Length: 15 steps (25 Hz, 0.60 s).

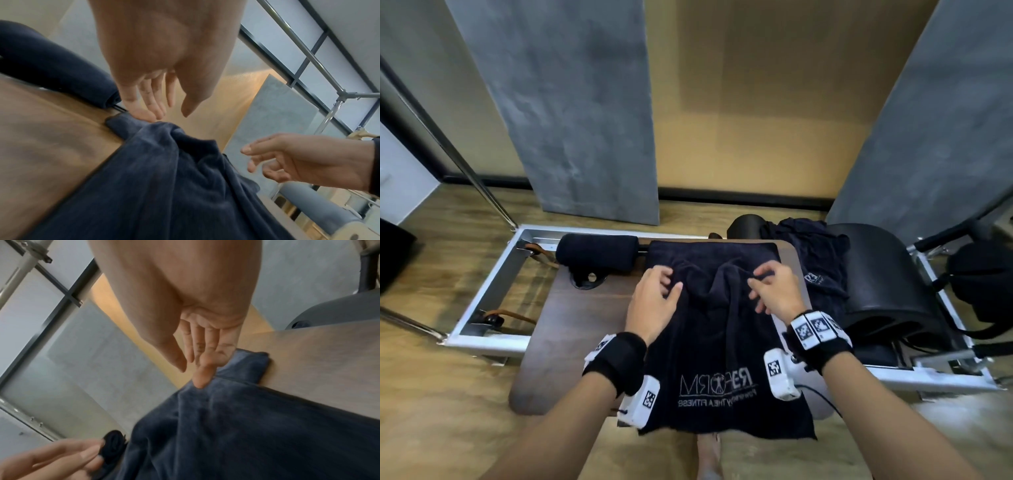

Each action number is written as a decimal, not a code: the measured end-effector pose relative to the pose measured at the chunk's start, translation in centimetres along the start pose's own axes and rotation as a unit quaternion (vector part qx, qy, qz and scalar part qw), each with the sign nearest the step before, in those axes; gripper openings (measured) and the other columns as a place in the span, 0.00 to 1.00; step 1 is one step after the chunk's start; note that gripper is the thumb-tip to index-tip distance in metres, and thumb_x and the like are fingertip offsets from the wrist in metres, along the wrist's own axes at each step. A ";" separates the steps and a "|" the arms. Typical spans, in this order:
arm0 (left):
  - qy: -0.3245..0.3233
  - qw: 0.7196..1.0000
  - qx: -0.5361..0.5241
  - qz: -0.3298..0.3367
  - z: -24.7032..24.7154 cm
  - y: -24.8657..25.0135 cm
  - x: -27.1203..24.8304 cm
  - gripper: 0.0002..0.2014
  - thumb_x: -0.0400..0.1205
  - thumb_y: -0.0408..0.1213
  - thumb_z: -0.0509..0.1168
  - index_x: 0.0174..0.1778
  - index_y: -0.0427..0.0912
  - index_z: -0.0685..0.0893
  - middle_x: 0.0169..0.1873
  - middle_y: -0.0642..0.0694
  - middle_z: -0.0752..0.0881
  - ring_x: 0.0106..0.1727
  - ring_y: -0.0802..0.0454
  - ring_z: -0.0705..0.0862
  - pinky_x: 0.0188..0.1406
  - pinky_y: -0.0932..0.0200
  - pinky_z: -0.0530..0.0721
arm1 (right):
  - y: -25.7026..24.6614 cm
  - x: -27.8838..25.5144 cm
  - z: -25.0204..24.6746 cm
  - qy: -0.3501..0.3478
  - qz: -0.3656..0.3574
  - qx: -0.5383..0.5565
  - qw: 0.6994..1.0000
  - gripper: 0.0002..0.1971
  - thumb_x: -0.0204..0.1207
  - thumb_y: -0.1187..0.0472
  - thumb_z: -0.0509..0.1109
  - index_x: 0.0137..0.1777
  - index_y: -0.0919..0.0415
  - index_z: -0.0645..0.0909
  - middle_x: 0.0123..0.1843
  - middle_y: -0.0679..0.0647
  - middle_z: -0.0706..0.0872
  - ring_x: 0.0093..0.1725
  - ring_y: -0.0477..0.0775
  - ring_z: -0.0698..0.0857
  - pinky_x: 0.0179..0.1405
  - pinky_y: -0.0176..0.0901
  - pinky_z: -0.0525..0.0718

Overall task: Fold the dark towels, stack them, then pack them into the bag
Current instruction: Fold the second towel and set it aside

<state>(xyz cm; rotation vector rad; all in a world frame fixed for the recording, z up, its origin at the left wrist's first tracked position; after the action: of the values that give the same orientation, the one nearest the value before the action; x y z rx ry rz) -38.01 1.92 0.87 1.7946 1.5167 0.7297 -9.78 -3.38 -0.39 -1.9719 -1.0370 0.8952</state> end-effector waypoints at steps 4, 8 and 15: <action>-0.048 0.987 0.126 -0.089 -0.1 -5.4 -5.1 0.13 0.81 0.54 0.77 0.50 0.53 0.82 0.46 0.54 0.83 0.51 0.48 0.87 0.52 0.48 0.87 | 8.0 -4.4 -0.4 -0.025 0.089 -0.068 0.993 0.15 0.77 0.59 0.81 0.50 0.56 0.74 0.22 0.60 0.85 0.13 0.56 0.74 0.16 0.41 0.70; -0.118 0.965 0.196 -0.126 0.6 -7.2 -8.5 0.13 0.82 0.55 0.75 0.53 0.55 0.79 0.53 0.52 0.84 0.59 0.45 0.87 0.51 0.52 0.81 | 11.1 -7.8 -0.6 -0.038 0.140 -0.120 0.982 0.14 0.78 0.56 0.79 0.50 0.59 0.76 0.20 0.58 0.85 0.10 0.51 0.72 0.14 0.38 0.67; 0.020 0.984 -0.110 -0.136 -2.2 -5.7 -8.7 0.02 0.89 0.31 0.65 0.54 0.42 0.80 0.41 0.36 0.91 0.41 0.44 0.95 0.37 0.46 0.94 | 5.7 -9.7 -1.7 -0.002 0.119 0.213 0.970 0.06 0.89 0.68 0.66 0.57 0.61 0.71 0.45 0.68 0.90 0.31 0.63 0.89 0.21 0.45 0.87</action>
<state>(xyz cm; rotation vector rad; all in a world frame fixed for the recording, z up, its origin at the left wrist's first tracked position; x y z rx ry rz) -44.64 -5.75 -2.22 1.3851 1.6010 0.7669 -10.56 -14.64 -1.97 -1.7455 -0.5538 1.1450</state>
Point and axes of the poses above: each hand's wrist, its own x-axis towards the middle knuckle, its own z-axis out of the palm, y = z × x, the point moved 7 cm from there along x, towards the middle knuckle
